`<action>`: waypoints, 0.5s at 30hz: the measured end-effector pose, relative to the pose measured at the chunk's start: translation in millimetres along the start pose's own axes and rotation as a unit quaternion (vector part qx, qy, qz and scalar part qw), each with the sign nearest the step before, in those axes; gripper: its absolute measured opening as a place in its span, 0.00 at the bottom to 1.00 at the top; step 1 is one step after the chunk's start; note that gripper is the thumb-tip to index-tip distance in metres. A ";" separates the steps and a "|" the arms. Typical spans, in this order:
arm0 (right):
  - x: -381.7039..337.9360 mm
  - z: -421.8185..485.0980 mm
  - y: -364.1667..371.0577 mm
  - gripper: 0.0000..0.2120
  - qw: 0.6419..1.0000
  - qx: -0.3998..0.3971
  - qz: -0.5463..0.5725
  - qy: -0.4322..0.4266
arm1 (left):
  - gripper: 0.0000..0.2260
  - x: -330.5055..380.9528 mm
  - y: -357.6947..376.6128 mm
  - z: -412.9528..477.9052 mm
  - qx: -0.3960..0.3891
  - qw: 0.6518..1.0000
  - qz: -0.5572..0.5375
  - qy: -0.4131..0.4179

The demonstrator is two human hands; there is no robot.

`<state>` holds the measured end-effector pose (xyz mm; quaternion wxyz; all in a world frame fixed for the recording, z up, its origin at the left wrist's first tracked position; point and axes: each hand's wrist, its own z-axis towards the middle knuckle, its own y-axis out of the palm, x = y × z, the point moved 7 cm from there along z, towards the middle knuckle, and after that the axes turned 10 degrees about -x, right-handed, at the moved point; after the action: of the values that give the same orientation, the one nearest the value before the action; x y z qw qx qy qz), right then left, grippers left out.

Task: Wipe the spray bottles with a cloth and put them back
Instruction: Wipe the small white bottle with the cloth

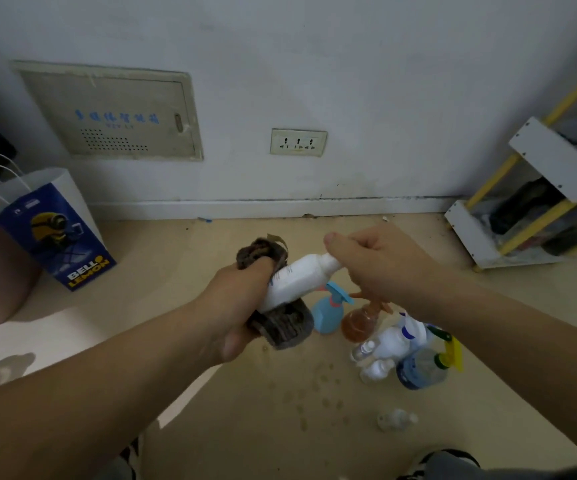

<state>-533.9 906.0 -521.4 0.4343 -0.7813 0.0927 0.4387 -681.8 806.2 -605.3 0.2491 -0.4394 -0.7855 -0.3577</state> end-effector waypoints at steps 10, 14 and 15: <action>34.7 -5.2 12.4 0.17 0.981 0.003 0.098 0.169 | 0.14 16.4 67.7 -20.9 -0.014 0.830 0.454 0.323; 49.2 -8.7 4.6 0.16 0.955 0.012 0.162 0.250 | 0.28 8.6 77.6 -30.6 0.027 0.648 0.632 0.424; 53.0 -9.0 2.3 0.16 0.949 0.017 0.178 0.258 | 0.28 5.4 76.2 -29.7 0.019 0.620 0.657 0.429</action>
<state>-498.0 910.3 -561.2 0.3237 -0.8308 0.3472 0.2906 -616.1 813.0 -556.9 0.7347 -0.6301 -0.0986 -0.2313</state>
